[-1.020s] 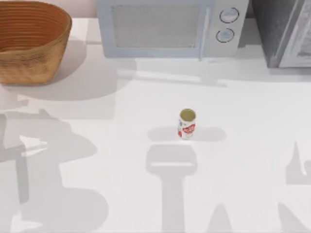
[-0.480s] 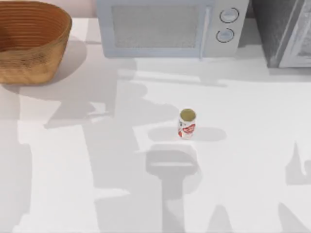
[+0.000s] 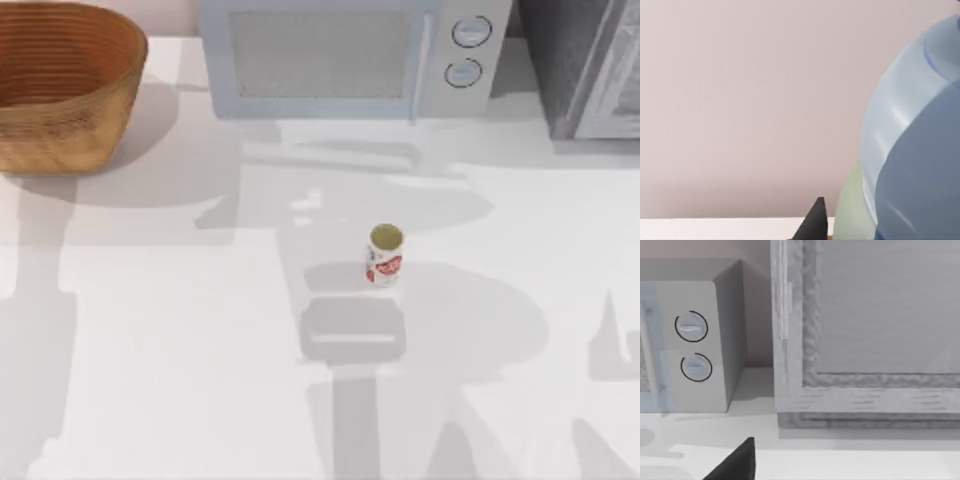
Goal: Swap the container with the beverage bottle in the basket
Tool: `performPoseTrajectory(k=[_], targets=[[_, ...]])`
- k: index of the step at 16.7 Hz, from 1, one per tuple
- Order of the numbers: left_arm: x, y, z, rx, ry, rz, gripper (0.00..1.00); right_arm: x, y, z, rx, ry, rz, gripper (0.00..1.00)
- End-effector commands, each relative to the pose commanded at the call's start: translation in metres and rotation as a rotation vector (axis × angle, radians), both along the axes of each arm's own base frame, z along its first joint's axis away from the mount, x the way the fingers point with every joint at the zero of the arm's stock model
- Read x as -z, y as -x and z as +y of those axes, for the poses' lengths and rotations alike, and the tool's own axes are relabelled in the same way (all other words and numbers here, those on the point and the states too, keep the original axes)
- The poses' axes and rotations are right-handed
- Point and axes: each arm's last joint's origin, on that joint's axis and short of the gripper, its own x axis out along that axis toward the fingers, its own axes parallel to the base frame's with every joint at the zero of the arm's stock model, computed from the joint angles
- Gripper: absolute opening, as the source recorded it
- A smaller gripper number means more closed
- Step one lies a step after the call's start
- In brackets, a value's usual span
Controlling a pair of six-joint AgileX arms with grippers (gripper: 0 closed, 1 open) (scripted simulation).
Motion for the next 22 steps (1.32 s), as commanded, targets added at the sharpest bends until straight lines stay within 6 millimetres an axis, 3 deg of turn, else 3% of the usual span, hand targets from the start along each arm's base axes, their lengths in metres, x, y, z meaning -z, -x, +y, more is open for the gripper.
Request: performPoseTrajectory(k=[4, 22], targets=[[0.0, 0.001, 0.002, -0.006, -0.002, -0.002, 0.0, 0.0, 0.0, 0.0, 0.0, 0.0, 0.0, 1.0], [0.043, -0.049, -0.001, 0.0, 0.0, 0.0, 0.0, 0.0, 0.0, 0.0, 0.0, 0.0, 0.0, 1.0]])
